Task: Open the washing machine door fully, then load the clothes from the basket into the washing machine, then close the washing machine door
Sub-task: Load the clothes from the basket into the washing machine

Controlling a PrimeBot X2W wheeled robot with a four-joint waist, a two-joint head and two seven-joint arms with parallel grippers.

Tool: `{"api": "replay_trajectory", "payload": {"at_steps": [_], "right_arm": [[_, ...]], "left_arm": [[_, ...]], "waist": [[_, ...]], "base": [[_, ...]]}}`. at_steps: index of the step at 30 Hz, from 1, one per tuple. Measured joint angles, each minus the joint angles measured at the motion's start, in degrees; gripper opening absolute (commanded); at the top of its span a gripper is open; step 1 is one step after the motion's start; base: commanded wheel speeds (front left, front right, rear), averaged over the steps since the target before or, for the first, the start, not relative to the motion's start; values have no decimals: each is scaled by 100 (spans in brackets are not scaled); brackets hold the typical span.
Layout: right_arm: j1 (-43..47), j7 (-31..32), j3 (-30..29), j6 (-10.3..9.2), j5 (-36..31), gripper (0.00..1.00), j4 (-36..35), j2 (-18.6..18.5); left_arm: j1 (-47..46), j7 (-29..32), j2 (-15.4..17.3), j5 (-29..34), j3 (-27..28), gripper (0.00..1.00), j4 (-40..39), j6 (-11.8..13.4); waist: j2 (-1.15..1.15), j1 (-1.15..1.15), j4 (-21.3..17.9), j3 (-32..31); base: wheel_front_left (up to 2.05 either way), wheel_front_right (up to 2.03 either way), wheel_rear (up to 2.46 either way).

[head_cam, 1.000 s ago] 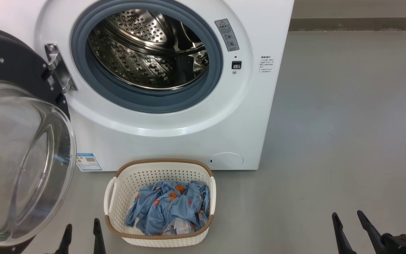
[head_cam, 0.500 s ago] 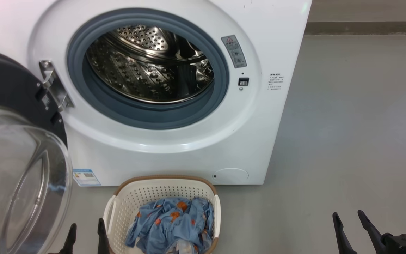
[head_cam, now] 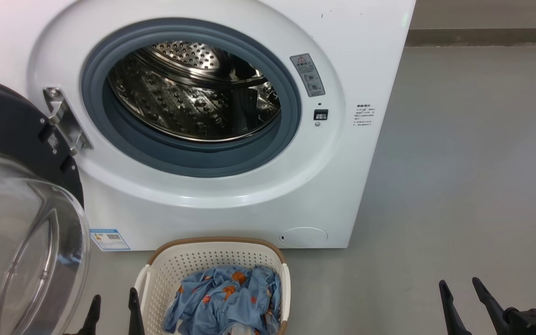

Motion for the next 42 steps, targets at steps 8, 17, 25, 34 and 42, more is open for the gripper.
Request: {"api": "replay_trajectory", "payload": {"at_steps": [8,17,25,34,42], "right_arm": [[-1,0,-1,0,5,100,0,8],[-52,0,8,0,5,100,-31,32],[-427,0,64,0,7,100,-157,33],[-985,0,249,0,25,100,-297,35],[-1285,0,420,0,65,100,-323,47]], "left_arm": [[1,0,0,51,-73,100,-9,1],[-48,0,-1,186,-236,100,177,-1],[-632,1,-1,-27,-459,100,835,-169],[-1600,89,-2,-272,-535,100,2148,-365],[-2383,263,135,-281,-595,100,3270,-464]], "waist": [[0,0,-21,45],[0,0,-87,217],[0,0,-215,633],[0,0,-515,1262],[0,0,-983,1681]], "base": [[0,0,0],[0,0,0],[0,0,0],[0,0,0],[0,0,0]]}}
